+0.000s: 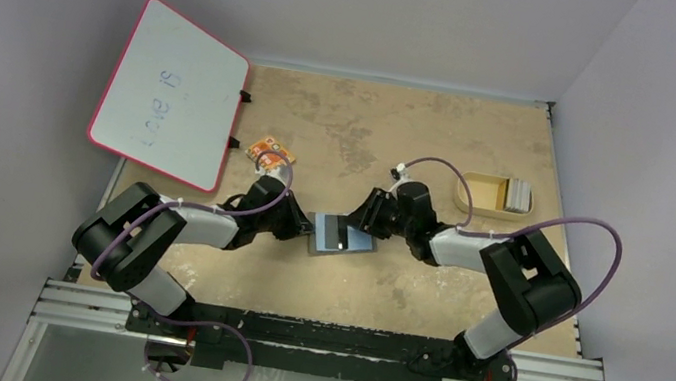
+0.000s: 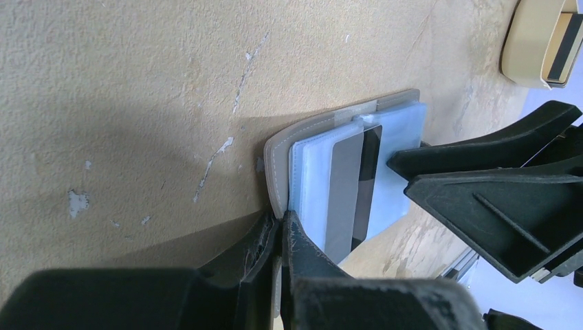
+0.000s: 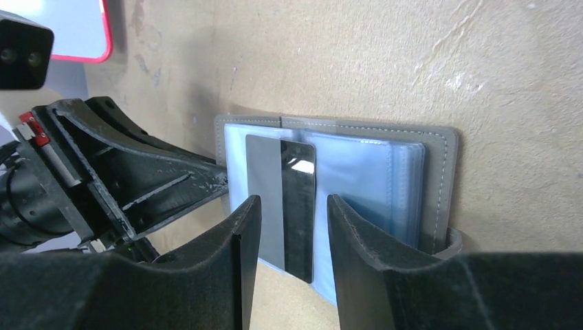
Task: Put the credit cards into the card holder
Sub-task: Insert the credit card into the card holder.
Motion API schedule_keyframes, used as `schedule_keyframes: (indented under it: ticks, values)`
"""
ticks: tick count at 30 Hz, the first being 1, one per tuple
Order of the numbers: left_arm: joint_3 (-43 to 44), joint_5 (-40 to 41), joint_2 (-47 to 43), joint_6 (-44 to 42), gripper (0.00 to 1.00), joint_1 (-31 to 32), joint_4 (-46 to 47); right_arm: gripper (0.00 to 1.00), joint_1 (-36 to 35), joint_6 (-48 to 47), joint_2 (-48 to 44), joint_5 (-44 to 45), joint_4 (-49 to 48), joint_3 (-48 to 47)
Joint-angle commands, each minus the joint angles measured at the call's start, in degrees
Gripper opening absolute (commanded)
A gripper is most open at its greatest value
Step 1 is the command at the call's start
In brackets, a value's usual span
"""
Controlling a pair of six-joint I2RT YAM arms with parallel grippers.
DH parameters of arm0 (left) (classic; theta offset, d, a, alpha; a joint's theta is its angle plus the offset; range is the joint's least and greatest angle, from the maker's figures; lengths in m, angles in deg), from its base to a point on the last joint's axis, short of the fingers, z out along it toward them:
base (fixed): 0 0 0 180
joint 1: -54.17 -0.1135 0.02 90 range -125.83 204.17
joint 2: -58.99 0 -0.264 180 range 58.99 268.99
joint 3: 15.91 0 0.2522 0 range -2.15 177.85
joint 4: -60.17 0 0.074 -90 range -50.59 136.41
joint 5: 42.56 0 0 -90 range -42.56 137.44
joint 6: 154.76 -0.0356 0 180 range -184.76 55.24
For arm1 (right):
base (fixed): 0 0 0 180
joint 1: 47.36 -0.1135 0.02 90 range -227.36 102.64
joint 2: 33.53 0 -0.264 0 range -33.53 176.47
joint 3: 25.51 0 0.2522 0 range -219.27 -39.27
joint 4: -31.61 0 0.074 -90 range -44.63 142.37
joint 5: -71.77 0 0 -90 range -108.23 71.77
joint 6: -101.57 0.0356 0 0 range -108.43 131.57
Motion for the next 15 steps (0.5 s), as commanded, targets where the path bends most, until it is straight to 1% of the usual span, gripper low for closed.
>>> schedule_keyframes:
  ticks: [1, 9, 15]
  values:
    - [-0.71, 1.96, 1.15, -0.99, 0.00, 0.70, -6.91, 0.44, -1.27, -1.95, 0.95, 1.57, 3.27, -2.16]
    - [-0.23, 1.83, 0.97, -1.27, 0.00, 0.76, -6.92, 0.44, -4.34, -1.17, 4.97, 1.24, 2.99, -5.15]
    - [-0.07, 1.69, 1.17, -1.30, 0.00, 0.83, -6.83, 0.44, -5.72, -0.02, 4.71, -0.22, 1.52, -5.38]
